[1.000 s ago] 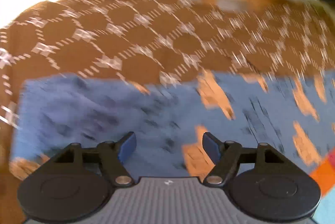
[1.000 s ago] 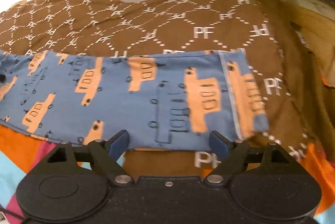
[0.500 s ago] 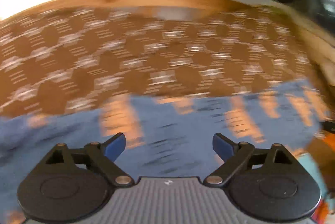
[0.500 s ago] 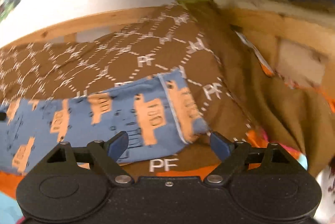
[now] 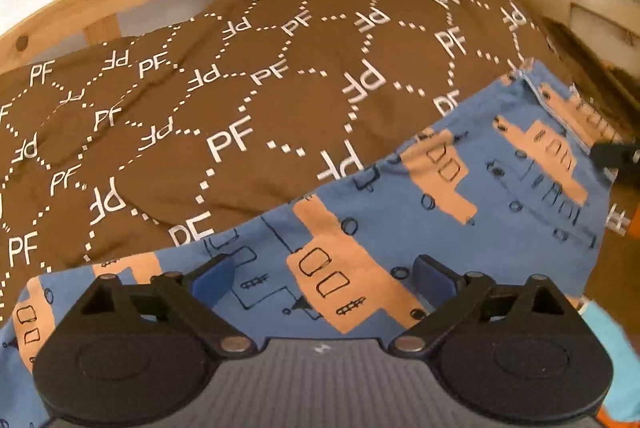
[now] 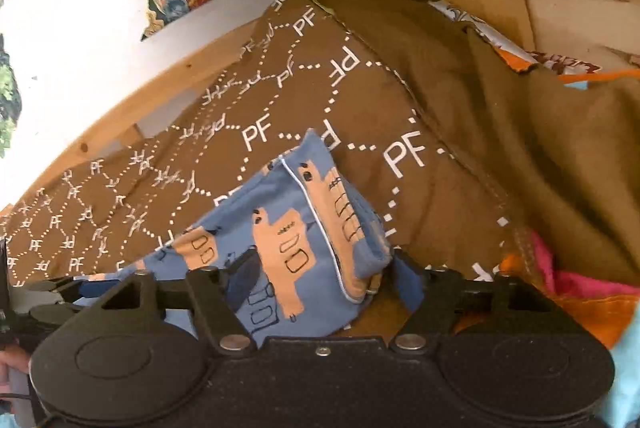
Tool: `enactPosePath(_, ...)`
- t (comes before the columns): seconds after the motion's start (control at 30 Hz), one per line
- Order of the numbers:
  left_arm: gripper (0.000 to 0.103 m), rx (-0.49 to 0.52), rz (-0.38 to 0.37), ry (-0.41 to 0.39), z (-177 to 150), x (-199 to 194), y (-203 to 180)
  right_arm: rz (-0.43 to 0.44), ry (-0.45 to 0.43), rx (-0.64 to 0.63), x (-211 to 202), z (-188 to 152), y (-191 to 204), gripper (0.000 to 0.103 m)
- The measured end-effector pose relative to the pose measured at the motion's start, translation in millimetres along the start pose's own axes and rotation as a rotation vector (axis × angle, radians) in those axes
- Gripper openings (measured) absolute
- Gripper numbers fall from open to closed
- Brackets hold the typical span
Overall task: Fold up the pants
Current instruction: 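Grasp the folded pants edge with the left gripper while the right gripper pinches beside it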
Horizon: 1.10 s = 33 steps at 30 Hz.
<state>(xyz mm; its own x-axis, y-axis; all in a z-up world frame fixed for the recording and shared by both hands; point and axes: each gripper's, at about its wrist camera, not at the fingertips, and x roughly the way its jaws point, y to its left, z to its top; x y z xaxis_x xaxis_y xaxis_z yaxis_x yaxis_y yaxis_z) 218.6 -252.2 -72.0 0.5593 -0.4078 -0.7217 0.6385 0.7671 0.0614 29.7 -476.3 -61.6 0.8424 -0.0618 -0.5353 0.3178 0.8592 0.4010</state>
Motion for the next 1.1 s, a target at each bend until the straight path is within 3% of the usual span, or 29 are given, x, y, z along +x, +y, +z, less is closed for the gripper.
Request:
enactPosePath(0.03, 0.099, -0.034, -0.018, 0.001, 4, -3, 3, -0.002, -0.006, 0.012, 0, -1, -2, 0.048)
enactPosePath(0.17, 0.099, -0.178, -0.131, -0.017, 25, -21, 20, -0.026, -0.039, 0.123, -7, -2, -14, 0.017)
enactPosePath(0.27, 0.098, -0.257, -0.226, -0.01, 44, -27, 22, -0.048, -0.079, 0.008, -17, -1, 3, 0.017)
enactPosePath(0.43, 0.098, -0.343, -0.403, 0.0, 69, -35, 21, -0.108, -0.106, -0.403, -20, -13, 67, 0.016)
enactPosePath(0.63, 0.098, -0.394, -0.503, 0.028, 82, -28, 15, -0.116, -0.087, -0.877, -11, -60, 133, 0.015)
enactPosePath(0.8, 0.098, -0.377, -0.468, 0.106, 62, -4, 11, -0.067, -0.036, -1.0, -2, -88, 151, 0.015)
enactPosePath(0.97, 0.094, -0.454, -0.428, 0.19, 28, 27, 25, -0.036, 0.005, -1.026, 3, -101, 155, 0.016)
enactPosePath(1.1, 0.094, -0.513, -0.457, 0.147, 20, 30, 34, -0.052, -0.007, -1.051, 4, -103, 155, 0.024)
